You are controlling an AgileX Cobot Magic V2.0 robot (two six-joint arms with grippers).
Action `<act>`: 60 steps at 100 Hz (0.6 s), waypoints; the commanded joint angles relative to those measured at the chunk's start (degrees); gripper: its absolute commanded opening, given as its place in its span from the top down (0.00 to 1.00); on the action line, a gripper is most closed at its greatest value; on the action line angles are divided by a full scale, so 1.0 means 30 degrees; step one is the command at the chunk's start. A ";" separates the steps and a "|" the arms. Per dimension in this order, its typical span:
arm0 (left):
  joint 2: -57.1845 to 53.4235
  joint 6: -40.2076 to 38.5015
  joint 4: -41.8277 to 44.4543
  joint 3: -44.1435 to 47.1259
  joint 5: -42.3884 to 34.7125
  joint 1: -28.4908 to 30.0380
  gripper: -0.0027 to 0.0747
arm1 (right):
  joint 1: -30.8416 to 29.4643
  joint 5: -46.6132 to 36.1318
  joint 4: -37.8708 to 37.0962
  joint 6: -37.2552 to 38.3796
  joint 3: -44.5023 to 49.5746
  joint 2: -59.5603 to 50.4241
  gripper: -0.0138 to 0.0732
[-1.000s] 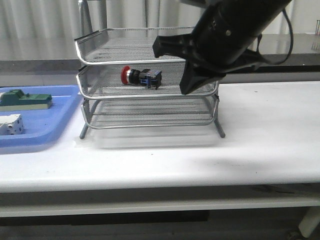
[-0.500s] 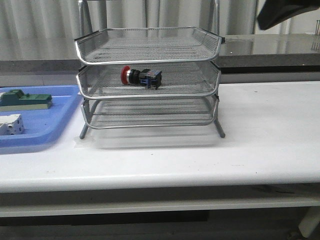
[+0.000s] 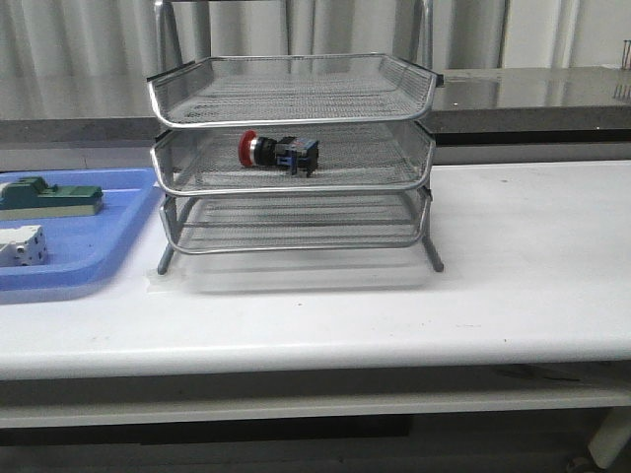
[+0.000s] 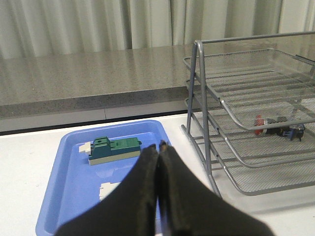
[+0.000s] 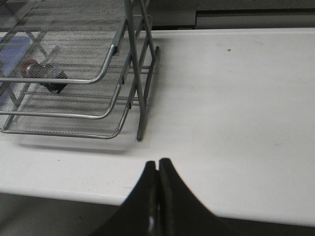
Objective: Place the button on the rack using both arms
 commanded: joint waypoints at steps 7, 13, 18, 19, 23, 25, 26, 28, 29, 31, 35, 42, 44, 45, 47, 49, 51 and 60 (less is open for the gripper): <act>0.0066 -0.0208 -0.0204 -0.0512 -0.1338 0.0061 0.99 | -0.0135 -0.0638 -0.0326 -0.0158 0.0586 -0.2665 0.92; 0.0066 -0.0208 -0.0204 -0.0512 -0.1338 0.0061 0.99 | -0.0135 -0.0419 -0.0326 -0.0158 0.0808 -0.3422 0.92; 0.0066 -0.0208 -0.0204 -0.0512 -0.1338 0.0061 0.99 | -0.0135 -0.0086 -0.0326 -0.0158 0.0826 -0.3962 0.92; 0.0066 -0.0208 -0.0204 -0.0512 -0.1338 0.0061 0.99 | -0.0135 -0.0041 -0.0326 -0.0158 0.0826 -0.4093 0.92; 0.0066 -0.0208 -0.0204 -0.0512 -0.1338 0.0061 0.99 | -0.0135 0.0104 -0.0326 -0.0158 0.0826 -0.4447 0.92; 0.0066 -0.0208 -0.0204 -0.0512 -0.1338 0.0061 0.99 | -0.0135 0.0149 -0.0326 -0.0158 0.0826 -0.4546 0.92; 0.0066 -0.0208 -0.0204 -0.0512 -0.1338 0.0061 0.99 | -0.0135 0.0164 -0.0326 -0.0158 0.0826 -0.4635 0.92; 0.0066 -0.0208 -0.0204 -0.0512 -0.1338 0.0061 0.99 | -0.0135 0.0187 -0.0326 -0.0158 0.0826 -0.4739 0.92; 0.0066 -0.0208 -0.0204 -0.0512 -0.1338 0.0061 0.99 | -0.0135 0.0224 -0.0326 -0.0158 0.0826 -0.4766 0.92; 0.0066 -0.0208 -0.0204 -0.0512 -0.1338 0.0061 0.99 | -0.0135 0.0226 -0.0326 -0.0158 0.0826 -0.4837 0.92; 0.0066 -0.0208 -0.0204 -0.0512 -0.1338 0.0061 0.99 | -0.0135 0.0226 -0.0326 -0.0158 0.0826 -0.4911 0.92; 0.0066 -0.0208 -0.0204 -0.0512 -0.1338 0.0061 0.99 | -0.0135 0.0208 -0.0326 -0.0158 0.0826 -0.4901 0.92; 0.0066 -0.0208 -0.0204 -0.0512 -0.1338 0.0061 0.99 | -0.0135 0.0227 -0.0326 -0.0158 0.0826 -0.4901 0.92; 0.0066 -0.0208 -0.0204 -0.0512 -0.1338 0.0061 0.99 | -0.0135 0.0227 -0.0326 -0.0158 0.0826 -0.4901 0.92; 0.0066 -0.0208 -0.0204 -0.0512 -0.1338 0.0061 0.99 | -0.0135 0.0227 -0.0326 -0.0158 0.0826 -0.4901 0.92; 0.0066 -0.0208 -0.0204 -0.0512 -0.1338 0.0061 0.99 | -0.0135 0.0227 -0.0326 -0.0158 0.0826 -0.4901 0.92; 0.0066 -0.0208 -0.0204 -0.0512 -0.1338 0.0061 0.99 | -0.0135 0.0227 -0.0326 -0.0158 0.0826 -0.4901 0.92; 0.0066 -0.0208 -0.0204 -0.0512 -0.1338 0.0061 0.99 | -0.0135 0.0227 -0.0326 -0.0158 0.0826 -0.4901 0.92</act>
